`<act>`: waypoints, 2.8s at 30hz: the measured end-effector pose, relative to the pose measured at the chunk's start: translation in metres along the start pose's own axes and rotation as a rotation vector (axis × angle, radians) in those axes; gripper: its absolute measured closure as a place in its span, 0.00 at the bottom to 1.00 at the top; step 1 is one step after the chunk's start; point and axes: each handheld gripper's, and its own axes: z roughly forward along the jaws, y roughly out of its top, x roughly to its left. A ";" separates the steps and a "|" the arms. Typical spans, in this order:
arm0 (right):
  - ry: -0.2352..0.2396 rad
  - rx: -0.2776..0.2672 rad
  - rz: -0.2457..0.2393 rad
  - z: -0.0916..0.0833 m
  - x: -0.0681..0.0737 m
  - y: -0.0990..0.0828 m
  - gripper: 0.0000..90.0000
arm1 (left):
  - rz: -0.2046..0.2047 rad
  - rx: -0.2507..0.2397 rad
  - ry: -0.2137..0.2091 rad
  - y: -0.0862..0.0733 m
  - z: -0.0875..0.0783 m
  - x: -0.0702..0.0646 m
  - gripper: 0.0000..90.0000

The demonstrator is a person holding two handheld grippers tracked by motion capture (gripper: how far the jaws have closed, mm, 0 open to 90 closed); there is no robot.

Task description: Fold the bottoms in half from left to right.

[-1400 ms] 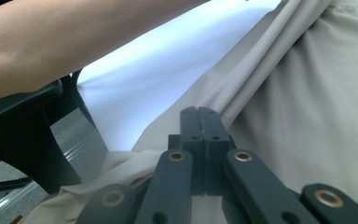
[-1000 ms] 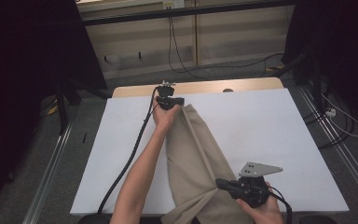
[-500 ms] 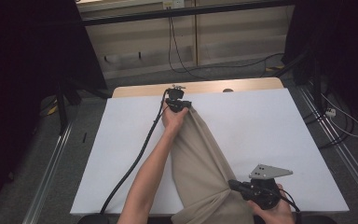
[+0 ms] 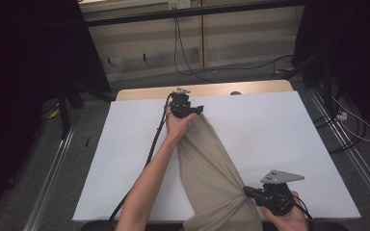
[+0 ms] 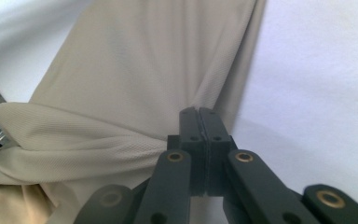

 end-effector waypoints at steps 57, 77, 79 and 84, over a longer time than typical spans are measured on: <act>0.018 0.014 -0.048 -0.018 0.018 -0.021 0.71 | 0.369 0.243 -0.440 -0.165 -0.201 -0.142 0.61; -0.055 0.088 -0.146 0.032 -0.005 0.016 0.73 | 0.486 0.256 -0.459 -0.167 -0.180 -0.157 0.88; -0.027 0.092 -0.167 0.032 -0.003 0.015 0.89 | 0.459 0.263 -0.466 -0.167 -0.179 -0.157 0.96; 0.013 0.099 -0.121 0.032 -0.004 0.016 0.98 | 0.467 0.291 -0.464 -0.163 -0.180 -0.157 0.99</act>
